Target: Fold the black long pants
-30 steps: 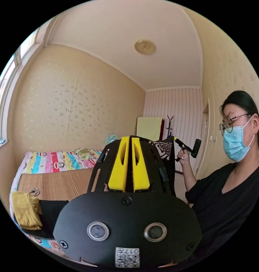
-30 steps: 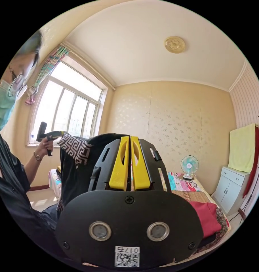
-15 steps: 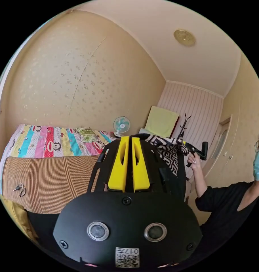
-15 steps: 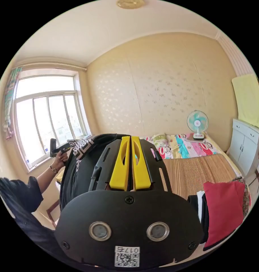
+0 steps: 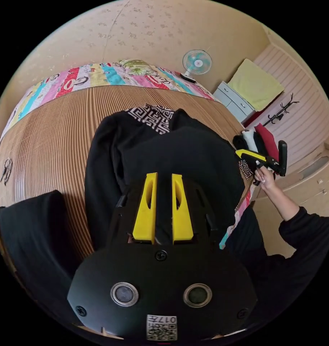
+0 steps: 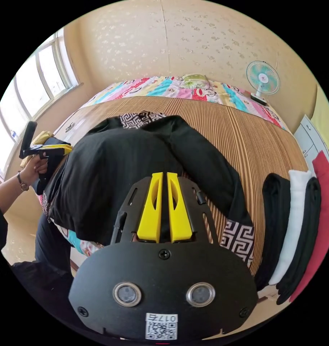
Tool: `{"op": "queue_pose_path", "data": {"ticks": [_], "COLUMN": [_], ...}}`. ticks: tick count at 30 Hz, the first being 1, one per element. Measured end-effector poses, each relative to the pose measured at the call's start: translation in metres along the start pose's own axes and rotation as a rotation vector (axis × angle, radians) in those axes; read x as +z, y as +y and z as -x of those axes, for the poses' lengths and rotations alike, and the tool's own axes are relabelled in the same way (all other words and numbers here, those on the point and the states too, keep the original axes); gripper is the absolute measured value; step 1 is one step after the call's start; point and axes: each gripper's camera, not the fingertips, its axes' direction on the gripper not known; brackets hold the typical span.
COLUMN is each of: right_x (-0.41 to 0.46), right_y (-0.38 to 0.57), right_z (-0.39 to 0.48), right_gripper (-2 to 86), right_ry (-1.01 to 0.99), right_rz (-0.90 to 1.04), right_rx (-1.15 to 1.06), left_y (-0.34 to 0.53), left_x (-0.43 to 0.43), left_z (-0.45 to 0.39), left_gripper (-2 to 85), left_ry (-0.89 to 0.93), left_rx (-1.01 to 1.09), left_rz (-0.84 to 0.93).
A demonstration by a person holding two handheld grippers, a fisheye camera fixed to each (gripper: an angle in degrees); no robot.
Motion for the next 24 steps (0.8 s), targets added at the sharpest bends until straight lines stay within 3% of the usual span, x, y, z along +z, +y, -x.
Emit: {"op": "queue_pose_path", "data": {"ticks": [5,7,9,13,16,18,24], "right_x": [-0.037,-0.041,-0.032,0.005,0.008,0.006,-0.045], "right_y": [0.076,0.090,0.098,0.098,0.098,0.093,0.112], "right_z": [-0.009,-0.021,-0.037,-0.055,-0.051,-0.054,-0.053], "right_gripper": [6.3,7.0,7.8,8.9,6.8,4.7,3.1], "right_ry": [0.037,0.032,-0.016,-0.211,-0.136,-0.171,-0.089], "right_rz": [-0.081,-0.095,-0.077,0.024,0.028,0.072,0.029], "right_rx": [0.114,0.199,0.276,0.367,0.406,0.437,0.443], "left_y": [0.083,0.111,0.146,0.167,0.163,0.154,0.165], "left_x": [-0.017,-0.022,-0.023,0.012,0.024,0.030,0.005], "left_z": [-0.055,-0.068,-0.070,-0.068,-0.071,-0.063,-0.066], "left_gripper": [7.3,7.7,9.1,11.1,10.4,4.7,3.9], "left_ry": [0.074,-0.035,-0.184,-0.177,-0.182,-0.131,0.010], "left_rx": [-0.044,-0.142,-0.424,-0.616,-0.577,-0.499,-0.394], "left_rz": [-0.138,-0.176,-0.245,-0.173,-0.172,-0.077,-0.046]}}
